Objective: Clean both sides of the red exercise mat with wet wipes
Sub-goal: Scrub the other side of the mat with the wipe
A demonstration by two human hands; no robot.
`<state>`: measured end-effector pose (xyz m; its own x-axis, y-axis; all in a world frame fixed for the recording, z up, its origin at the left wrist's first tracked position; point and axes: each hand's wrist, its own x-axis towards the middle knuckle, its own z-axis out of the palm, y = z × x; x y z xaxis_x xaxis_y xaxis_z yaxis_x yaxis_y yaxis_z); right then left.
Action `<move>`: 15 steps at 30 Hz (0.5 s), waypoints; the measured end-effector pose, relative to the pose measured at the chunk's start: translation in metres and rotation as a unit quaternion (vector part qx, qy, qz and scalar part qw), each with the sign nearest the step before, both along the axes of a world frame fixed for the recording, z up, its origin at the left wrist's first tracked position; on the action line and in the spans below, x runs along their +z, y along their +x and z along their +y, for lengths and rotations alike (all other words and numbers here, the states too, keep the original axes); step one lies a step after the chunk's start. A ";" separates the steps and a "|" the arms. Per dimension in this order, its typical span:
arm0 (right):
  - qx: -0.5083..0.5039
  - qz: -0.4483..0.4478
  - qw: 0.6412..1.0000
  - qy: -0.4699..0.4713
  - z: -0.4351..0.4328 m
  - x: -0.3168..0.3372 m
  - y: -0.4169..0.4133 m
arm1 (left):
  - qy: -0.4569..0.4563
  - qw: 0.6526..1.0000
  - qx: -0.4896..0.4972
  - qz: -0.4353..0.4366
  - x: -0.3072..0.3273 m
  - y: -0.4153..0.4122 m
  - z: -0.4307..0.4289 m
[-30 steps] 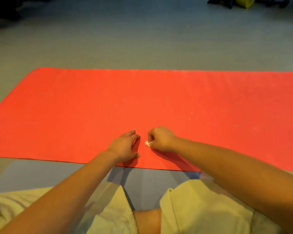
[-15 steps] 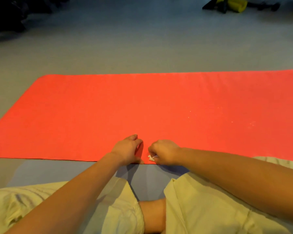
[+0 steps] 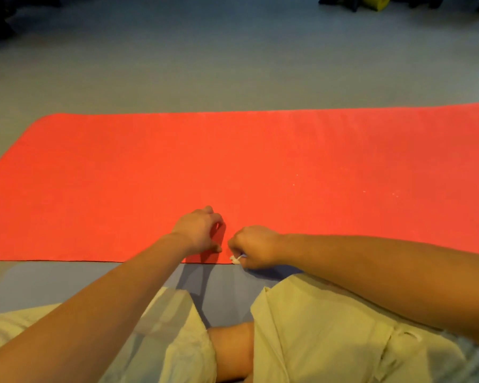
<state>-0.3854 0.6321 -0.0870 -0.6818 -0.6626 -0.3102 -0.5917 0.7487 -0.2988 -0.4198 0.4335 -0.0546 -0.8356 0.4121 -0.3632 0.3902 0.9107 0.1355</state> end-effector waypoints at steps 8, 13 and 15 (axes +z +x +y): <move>-0.106 0.106 0.989 -0.008 0.002 0.011 -0.065 | -0.065 0.998 0.005 -0.009 -0.005 -0.022 0.017; -0.013 0.086 0.996 0.038 0.000 0.014 -0.038 | -0.056 0.997 0.019 -0.044 0.008 -0.051 0.022; 0.049 0.086 0.994 0.053 0.008 0.012 -0.020 | -0.032 0.999 0.027 -0.028 0.009 -0.061 0.025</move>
<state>-0.4053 0.6398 -0.0753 -0.6649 -0.6976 -0.2670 -0.6981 0.7075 -0.1097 -0.4810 0.4582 -0.0451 -0.8338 0.3407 -0.4345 0.3334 0.9379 0.0957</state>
